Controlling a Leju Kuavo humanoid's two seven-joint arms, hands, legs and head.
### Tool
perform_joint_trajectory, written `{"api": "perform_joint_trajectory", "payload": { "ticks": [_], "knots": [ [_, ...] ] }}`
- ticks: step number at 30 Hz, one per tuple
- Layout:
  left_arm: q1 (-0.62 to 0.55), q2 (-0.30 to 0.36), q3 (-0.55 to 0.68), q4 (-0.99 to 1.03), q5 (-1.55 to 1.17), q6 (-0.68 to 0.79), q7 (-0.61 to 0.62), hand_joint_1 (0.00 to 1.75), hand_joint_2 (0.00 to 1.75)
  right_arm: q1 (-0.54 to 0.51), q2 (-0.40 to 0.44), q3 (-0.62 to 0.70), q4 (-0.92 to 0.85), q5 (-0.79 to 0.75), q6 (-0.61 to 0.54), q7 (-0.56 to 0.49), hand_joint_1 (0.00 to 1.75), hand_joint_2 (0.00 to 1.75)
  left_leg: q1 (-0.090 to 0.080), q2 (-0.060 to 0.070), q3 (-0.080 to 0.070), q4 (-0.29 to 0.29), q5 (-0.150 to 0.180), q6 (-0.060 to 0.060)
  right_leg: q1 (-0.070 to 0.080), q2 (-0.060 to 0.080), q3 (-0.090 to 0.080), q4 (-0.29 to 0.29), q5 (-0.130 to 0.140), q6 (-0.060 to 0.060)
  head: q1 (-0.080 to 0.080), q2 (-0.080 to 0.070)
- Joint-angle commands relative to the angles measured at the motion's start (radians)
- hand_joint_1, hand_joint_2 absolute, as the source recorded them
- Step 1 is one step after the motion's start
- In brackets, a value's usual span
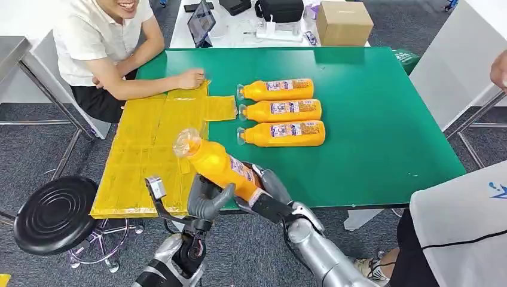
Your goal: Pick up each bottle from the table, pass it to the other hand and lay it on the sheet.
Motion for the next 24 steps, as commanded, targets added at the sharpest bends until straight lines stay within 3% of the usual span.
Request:
{"api": "perform_joint_trajectory", "payload": {
  "ticks": [1, 2, 9, 12, 13, 14, 15, 24],
  "knots": [
    [-0.069, -0.002, -0.026, 0.071, 0.033, -0.067, 0.064, 1.45, 1.75, -0.057, -0.011, 0.088, 0.069, 0.044, -0.01, 0.031, 1.75, 1.75, 0.001, -0.001, 0.004, 0.0, -0.001, -0.002, 0.001, -0.002, 0.004, 0.0, -0.001, -0.003, 0.0, 0.0],
    [-0.07, 0.002, -0.026, 0.072, 0.026, -0.087, 0.042, 1.75, 1.75, -0.057, -0.009, 0.08, 0.071, 0.03, 0.003, 0.026, 1.62, 1.75, 0.001, 0.0, 0.004, 0.0, -0.001, -0.002, 0.002, -0.002, 0.005, 0.0, -0.001, -0.003, 0.0, 0.0],
    [-0.068, 0.018, -0.031, 0.082, -0.039, -0.12, 0.025, 1.75, 1.75, -0.052, -0.021, 0.087, 0.059, 0.065, -0.022, 0.05, 1.68, 1.75, 0.001, -0.001, 0.004, 0.0, -0.001, -0.002, 0.002, -0.002, 0.005, -0.001, -0.001, -0.003, 0.0, 0.0],
    [-0.07, 0.013, -0.022, 0.083, -0.047, -0.151, 0.006, 1.75, 1.75, -0.053, -0.017, 0.074, 0.046, 0.041, 0.018, 0.05, 1.41, 1.75, 0.001, 0.0, 0.005, 0.0, -0.002, -0.002, 0.002, -0.001, 0.005, 0.0, -0.002, -0.003, 0.0, 0.0],
    [-0.071, 0.013, -0.021, 0.084, -0.049, -0.153, 0.005, 1.75, 1.75, -0.054, -0.016, 0.07, 0.046, 0.032, 0.029, 0.048, 1.24, 1.75, 0.001, 0.0, 0.005, 0.0, -0.002, -0.003, 0.002, -0.001, 0.005, 0.0, -0.002, -0.003, 0.0, 0.0],
    [-0.07, 0.013, -0.019, 0.082, -0.041, -0.171, 0.002, 1.75, 1.75, -0.054, -0.016, 0.067, 0.047, 0.026, 0.04, 0.048, 0.31, 1.75, 0.001, 0.0, 0.003, 0.0, -0.001, -0.002, 0.001, -0.001, 0.003, 0.0, -0.001, -0.002, 0.0, 0.0],
    [-0.068, 0.014, -0.013, 0.082, -0.023, -0.195, 0.006, 1.75, 1.75, -0.053, -0.014, 0.058, 0.051, 0.013, 0.05, 0.048, 0.0, 1.75, 0.001, 0.0, 0.004, 0.0, -0.001, -0.002, 0.002, -0.002, 0.005, 0.0, -0.002, -0.003, 0.0, 0.0],
    [-0.055, 0.018, 0.012, 0.063, 0.013, -0.266, -0.011, 1.75, 1.75, -0.039, -0.002, 0.043, 0.056, -0.02, 0.082, 0.01, 0.0, 1.75, 0.001, 0.0, 0.003, 0.0, -0.001, -0.002, 0.001, -0.001, 0.003, 0.0, -0.001, -0.002, 0.0, 0.0]
  ]
}}
